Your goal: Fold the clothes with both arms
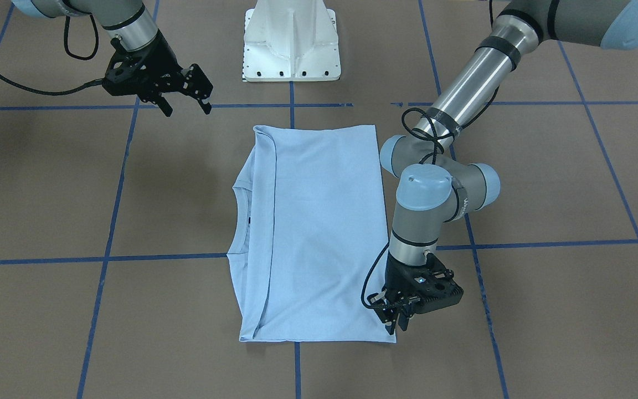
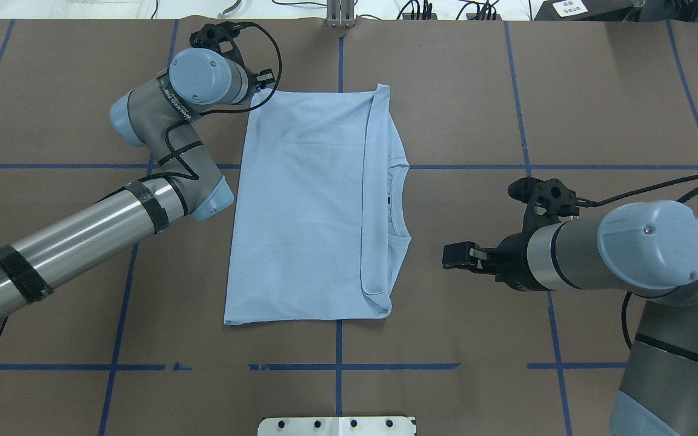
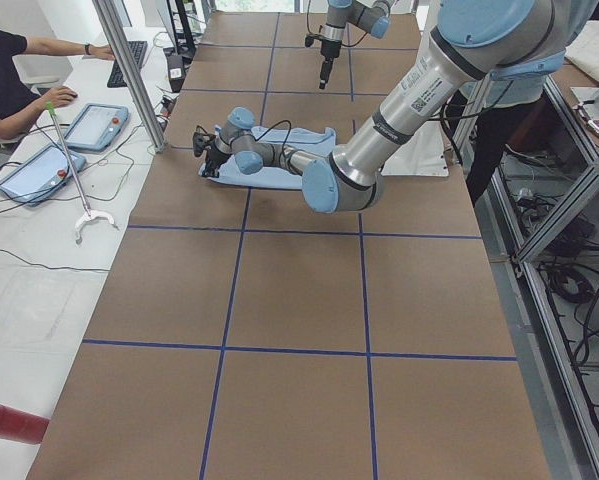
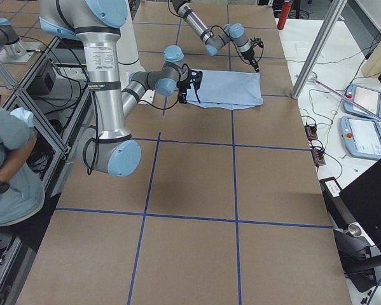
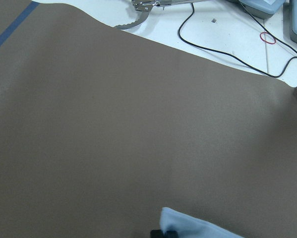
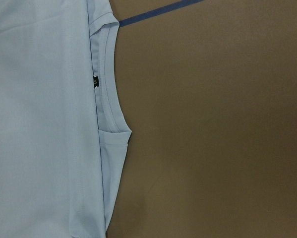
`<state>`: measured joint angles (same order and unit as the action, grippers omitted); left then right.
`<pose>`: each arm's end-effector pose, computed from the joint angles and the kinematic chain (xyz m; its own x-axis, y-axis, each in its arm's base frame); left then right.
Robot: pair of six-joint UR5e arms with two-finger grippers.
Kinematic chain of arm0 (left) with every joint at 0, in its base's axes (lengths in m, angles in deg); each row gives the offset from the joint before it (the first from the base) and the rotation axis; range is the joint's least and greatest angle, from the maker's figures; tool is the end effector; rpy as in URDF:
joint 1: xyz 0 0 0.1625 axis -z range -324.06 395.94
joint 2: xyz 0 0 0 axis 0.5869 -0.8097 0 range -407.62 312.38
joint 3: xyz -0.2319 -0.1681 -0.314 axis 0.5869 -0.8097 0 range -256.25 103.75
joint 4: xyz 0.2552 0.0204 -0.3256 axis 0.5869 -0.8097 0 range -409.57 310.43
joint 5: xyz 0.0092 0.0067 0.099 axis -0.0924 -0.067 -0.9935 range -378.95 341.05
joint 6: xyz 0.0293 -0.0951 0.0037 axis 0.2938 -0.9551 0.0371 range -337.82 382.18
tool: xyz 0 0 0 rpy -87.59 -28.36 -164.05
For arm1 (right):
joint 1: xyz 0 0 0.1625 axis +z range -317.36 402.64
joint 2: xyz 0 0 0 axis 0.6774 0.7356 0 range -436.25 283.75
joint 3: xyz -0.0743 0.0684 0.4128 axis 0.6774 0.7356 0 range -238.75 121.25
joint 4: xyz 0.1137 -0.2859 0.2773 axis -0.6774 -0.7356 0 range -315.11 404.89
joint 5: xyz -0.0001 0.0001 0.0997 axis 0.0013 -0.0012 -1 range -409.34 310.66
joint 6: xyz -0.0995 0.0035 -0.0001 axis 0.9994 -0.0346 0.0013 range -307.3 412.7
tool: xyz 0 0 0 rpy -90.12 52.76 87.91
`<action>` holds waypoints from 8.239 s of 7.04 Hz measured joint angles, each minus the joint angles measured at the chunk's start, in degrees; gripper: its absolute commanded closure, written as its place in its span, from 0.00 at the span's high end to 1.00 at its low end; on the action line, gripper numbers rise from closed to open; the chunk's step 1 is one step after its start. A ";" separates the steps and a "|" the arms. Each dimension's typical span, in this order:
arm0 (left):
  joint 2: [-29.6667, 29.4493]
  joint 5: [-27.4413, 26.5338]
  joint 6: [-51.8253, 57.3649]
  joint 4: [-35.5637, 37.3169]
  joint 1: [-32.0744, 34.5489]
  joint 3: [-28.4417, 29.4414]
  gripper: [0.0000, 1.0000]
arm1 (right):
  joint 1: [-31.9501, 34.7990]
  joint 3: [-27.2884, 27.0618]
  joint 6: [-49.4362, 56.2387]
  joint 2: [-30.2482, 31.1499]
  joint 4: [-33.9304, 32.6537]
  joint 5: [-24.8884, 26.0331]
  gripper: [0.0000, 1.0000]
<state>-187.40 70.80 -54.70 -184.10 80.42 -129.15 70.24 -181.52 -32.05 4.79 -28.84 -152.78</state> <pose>0.5090 -0.6873 0.3211 0.5360 -0.2083 -0.8181 0.5971 0.7786 0.1930 -0.3866 -0.3265 0.2880 0.4931 0.1572 0.8557 -0.2319 0.9717 -0.0449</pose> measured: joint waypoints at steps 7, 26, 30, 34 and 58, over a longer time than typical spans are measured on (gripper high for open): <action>23.13 8.39 4.34 13.03 1.82 -38.08 1.00 | -0.71 17.39 23.76 -20.80 -11.67 2.42 1.00; 27.09 9.65 1.38 13.86 -3.28 -42.82 1.00 | -10.37 27.26 29.62 -27.06 -15.50 14.02 0.95; 27.02 9.59 -0.66 13.69 -4.60 -42.81 1.00 | -10.46 24.72 29.74 -24.85 -16.34 13.66 0.95; 27.07 9.35 -1.66 13.44 -5.74 -42.68 1.00 | -11.75 21.72 29.81 -23.17 -20.05 14.11 0.91; 26.73 9.26 -1.69 9.77 -5.97 -38.91 1.00 | -9.61 14.23 8.32 -15.55 -11.43 8.09 0.00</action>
<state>-160.66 80.06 -56.39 -174.33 74.44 -168.05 60.63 -167.29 -23.73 -10.76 -40.27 -144.69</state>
